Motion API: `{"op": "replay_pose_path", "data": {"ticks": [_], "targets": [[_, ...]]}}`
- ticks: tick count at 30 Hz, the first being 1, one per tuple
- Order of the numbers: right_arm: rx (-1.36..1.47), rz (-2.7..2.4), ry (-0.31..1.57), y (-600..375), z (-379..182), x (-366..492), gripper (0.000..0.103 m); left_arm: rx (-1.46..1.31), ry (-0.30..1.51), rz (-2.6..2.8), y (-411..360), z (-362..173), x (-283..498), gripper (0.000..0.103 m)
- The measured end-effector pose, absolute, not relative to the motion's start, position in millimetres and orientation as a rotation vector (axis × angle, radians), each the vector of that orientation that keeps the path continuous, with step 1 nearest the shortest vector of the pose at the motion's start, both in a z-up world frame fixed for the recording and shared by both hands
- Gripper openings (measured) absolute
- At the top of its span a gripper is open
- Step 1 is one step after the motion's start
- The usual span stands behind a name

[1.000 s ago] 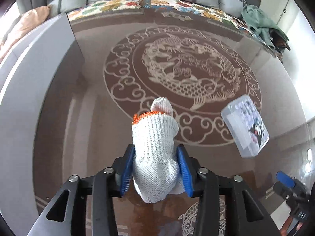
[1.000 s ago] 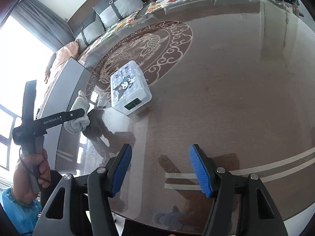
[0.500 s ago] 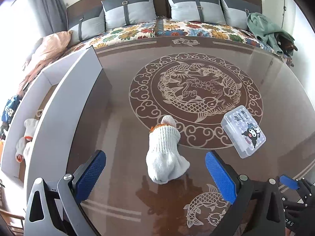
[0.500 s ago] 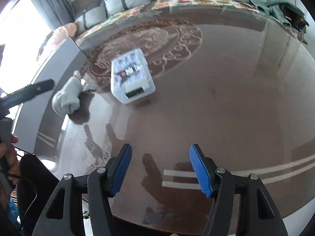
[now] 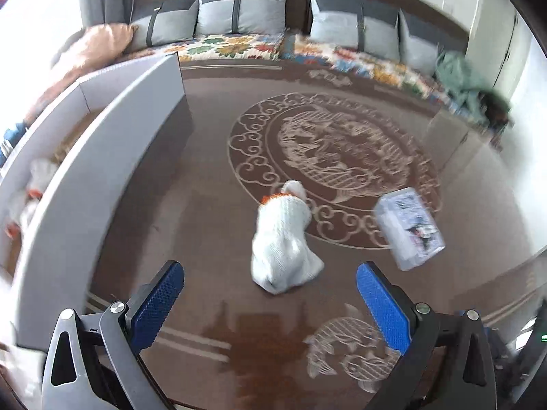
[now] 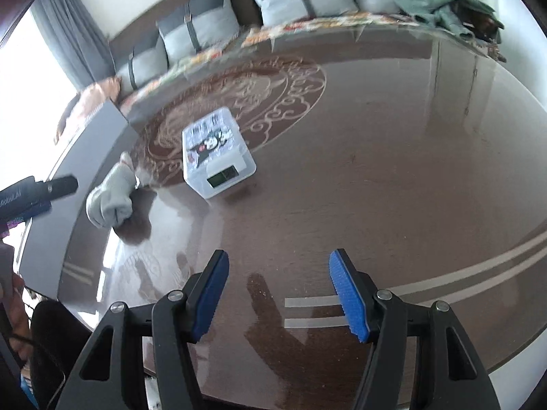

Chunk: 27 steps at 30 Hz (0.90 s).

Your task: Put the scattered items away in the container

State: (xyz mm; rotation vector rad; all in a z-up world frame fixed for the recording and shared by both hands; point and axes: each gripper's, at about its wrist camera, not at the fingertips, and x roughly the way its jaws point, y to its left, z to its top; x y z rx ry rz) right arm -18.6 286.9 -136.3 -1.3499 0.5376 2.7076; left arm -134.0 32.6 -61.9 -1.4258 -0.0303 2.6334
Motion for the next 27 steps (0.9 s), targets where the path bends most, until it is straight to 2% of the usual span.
{"op": "replay_pose_path", "data": {"ticks": [3, 7, 12, 16, 22, 25, 27], "targets": [[-1.406, 2.727, 0.409, 279, -134, -22, 0.063, -1.381, -0.017, 2.648, 24, -65, -120, 0.103], [-1.391, 2.854, 0.494, 283, -111, -40, 0.063, -1.399, -0.049, 2.615, 14, -65, -129, 0.103], [-1.419, 2.981, 0.370, 269, -85, -84, 0.063, -1.453, -0.071, 2.528, 21, -70, -154, 0.103], [-1.509, 3.021, 0.276, 257, -84, -116, 0.063, -1.474, -0.011, 2.503, 37, -78, -170, 0.103], [-1.640, 2.968, 0.180, 252, -102, -147, 0.063, -1.565, -0.014, 2.484, 50, -102, -192, 0.103], [-1.613, 2.946, 0.061, 246, -107, -160, 0.062, -1.610, 0.015, 2.485, 56, -116, -200, 0.103], [-1.589, 2.926, 0.055, 249, -107, -166, 0.062, -1.629, 0.007, 2.483, 56, -121, -203, 0.103]]}}
